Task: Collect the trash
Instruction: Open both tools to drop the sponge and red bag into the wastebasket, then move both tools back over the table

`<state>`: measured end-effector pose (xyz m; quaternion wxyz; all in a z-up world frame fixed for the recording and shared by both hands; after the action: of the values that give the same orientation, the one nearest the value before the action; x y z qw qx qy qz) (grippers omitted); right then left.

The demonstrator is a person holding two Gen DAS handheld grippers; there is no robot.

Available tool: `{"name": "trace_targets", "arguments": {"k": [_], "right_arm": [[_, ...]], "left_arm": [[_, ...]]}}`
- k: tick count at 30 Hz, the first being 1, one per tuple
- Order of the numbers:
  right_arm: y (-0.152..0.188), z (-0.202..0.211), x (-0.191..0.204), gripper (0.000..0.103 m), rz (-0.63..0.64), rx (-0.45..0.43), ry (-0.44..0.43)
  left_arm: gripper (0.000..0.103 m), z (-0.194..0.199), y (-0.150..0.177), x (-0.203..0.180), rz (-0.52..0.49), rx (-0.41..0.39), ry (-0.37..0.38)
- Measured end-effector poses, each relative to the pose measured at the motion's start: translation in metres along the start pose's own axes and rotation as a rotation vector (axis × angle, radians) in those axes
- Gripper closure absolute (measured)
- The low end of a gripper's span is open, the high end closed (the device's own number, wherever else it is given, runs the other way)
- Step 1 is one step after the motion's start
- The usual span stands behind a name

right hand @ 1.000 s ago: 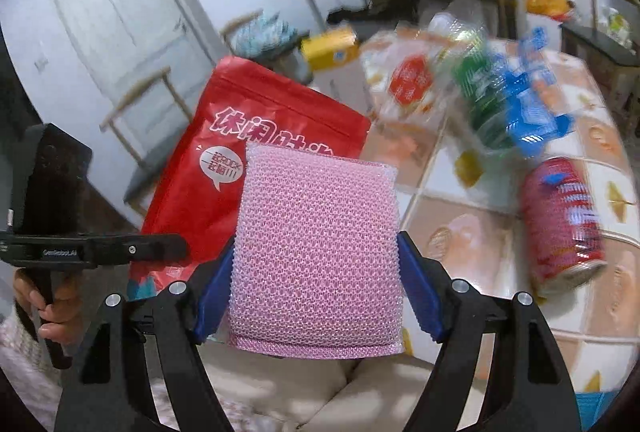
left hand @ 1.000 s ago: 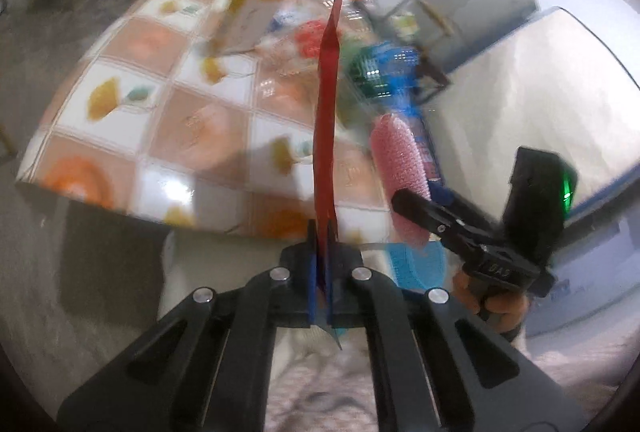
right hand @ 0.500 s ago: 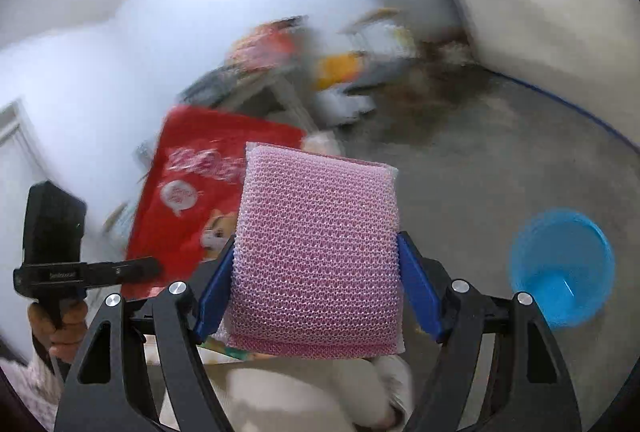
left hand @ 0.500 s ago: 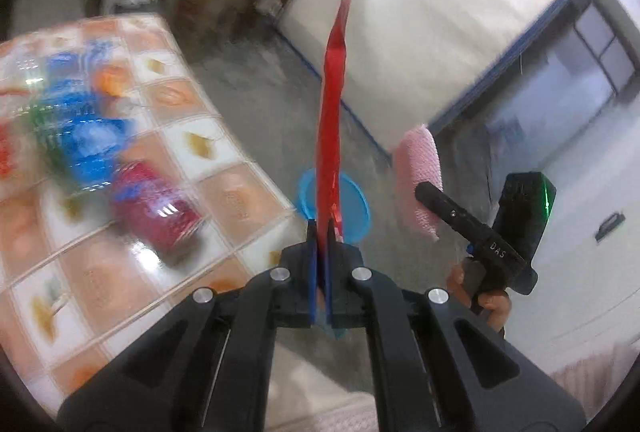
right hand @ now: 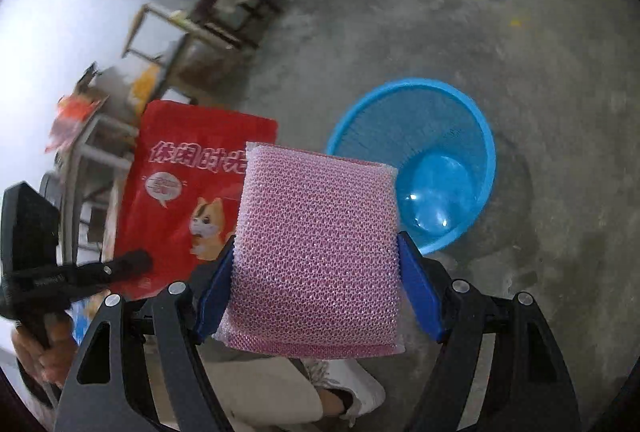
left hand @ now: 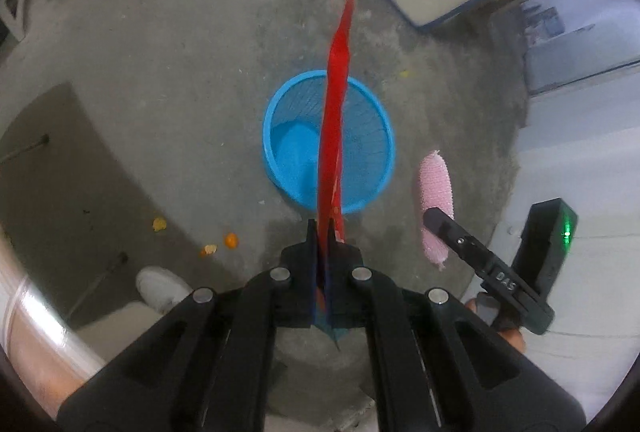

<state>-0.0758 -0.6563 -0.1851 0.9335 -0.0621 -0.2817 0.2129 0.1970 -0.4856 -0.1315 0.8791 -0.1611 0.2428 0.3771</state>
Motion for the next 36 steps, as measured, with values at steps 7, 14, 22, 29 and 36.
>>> {"name": "trace_targets", "arguments": {"k": [7,14,22,29,36], "right_arm": [[-0.049,-0.06,-0.016,0.024,-0.074,0.0,0.058],[-0.075,-0.128,-0.039,0.02,-0.087,0.062,0.183],[-0.053,-0.114,-0.049,0.02,-0.099,0.033,0.192],[-0.032,-0.059,-0.031,0.02,-0.04,-0.061,0.131],[0.006,0.019,0.04,0.01,0.146,-0.192,0.068]], "left_arm": [[0.094,-0.082,-0.047,-0.004,0.037,0.032,-0.009],[0.046,-0.09,-0.048,-0.014,0.06,-0.018,-0.06],[0.046,-0.044,-0.046,-0.028,0.005,-0.08,-0.045],[0.037,0.063,-0.004,-0.05,-0.119,-0.236,-0.058],[0.019,0.174,0.111,-0.04,-0.215,-0.368,-0.121]]}}
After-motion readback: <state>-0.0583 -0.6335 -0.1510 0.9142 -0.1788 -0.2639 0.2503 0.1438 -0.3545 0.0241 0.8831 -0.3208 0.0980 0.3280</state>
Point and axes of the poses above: each gripper's, at about its wrist camera, not at the fingertips, and z roughly against the way its jaws point, x to its left, y to its underside, the point moved 2 cm from there along -z, roughly the way its jaws point, and after that the axes turned 8 degrees about y, right-handed, at the moved point
